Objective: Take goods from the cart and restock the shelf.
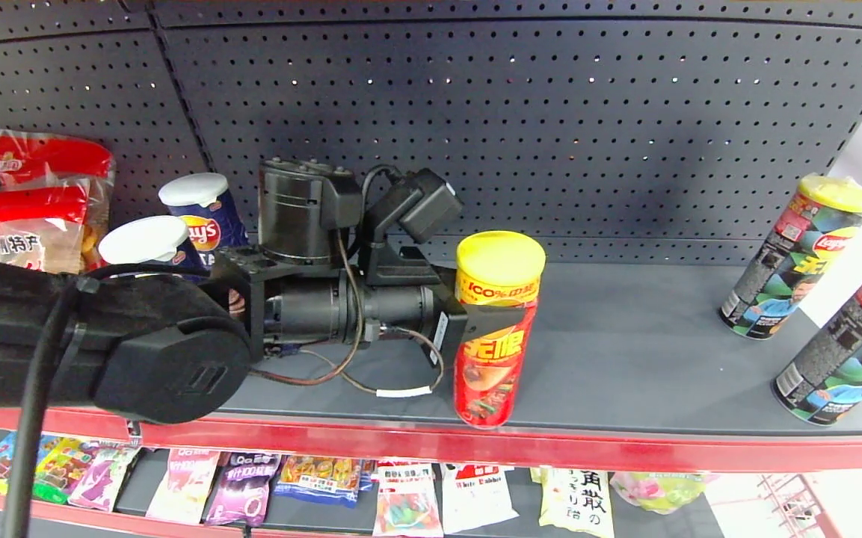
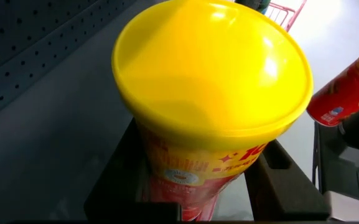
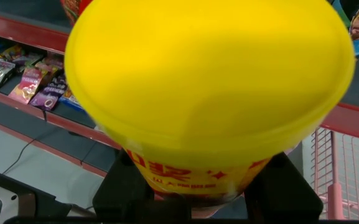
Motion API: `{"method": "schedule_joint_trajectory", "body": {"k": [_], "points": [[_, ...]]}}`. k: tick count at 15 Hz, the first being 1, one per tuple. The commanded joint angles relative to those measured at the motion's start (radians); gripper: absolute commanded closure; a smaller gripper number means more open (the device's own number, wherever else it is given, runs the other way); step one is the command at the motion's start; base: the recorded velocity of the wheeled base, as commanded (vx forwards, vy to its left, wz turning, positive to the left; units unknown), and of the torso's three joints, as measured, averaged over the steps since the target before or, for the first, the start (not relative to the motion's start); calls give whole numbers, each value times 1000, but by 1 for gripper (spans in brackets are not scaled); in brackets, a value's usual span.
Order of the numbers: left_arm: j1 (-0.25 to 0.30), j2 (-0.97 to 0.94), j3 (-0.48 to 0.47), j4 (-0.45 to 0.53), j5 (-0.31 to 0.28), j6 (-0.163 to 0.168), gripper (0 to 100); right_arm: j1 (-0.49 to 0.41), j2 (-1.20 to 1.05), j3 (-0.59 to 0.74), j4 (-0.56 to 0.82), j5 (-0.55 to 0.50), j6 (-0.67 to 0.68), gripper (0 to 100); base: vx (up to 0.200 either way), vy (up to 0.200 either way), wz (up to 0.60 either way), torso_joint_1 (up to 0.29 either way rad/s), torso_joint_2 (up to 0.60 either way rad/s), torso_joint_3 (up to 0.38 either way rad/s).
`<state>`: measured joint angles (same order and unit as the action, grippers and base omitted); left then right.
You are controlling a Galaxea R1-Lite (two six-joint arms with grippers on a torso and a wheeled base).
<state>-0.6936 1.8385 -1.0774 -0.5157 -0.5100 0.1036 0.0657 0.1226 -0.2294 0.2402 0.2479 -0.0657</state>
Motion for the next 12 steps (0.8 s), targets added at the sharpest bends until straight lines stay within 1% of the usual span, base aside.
{"method": "schedule_joint_trajectory", "body": {"k": [1,6,10,12], "points": [[-1,-10,31,-4,-2,4,100,0,2,-2,1,1,0,100,0,0,0,0,0,0],[0,-10,40,-6,4,5,100,0,2,-7,1,2,0,100,0,0,0,0,0,0],[0,-8,37,-4,39,1,100,0,3,-7,1,2,0,100,0,0,0,0,0,0],[-1,-8,37,-4,36,2,100,0,5,-7,1,2,0,100,0,0,0,0,0,0]]}}
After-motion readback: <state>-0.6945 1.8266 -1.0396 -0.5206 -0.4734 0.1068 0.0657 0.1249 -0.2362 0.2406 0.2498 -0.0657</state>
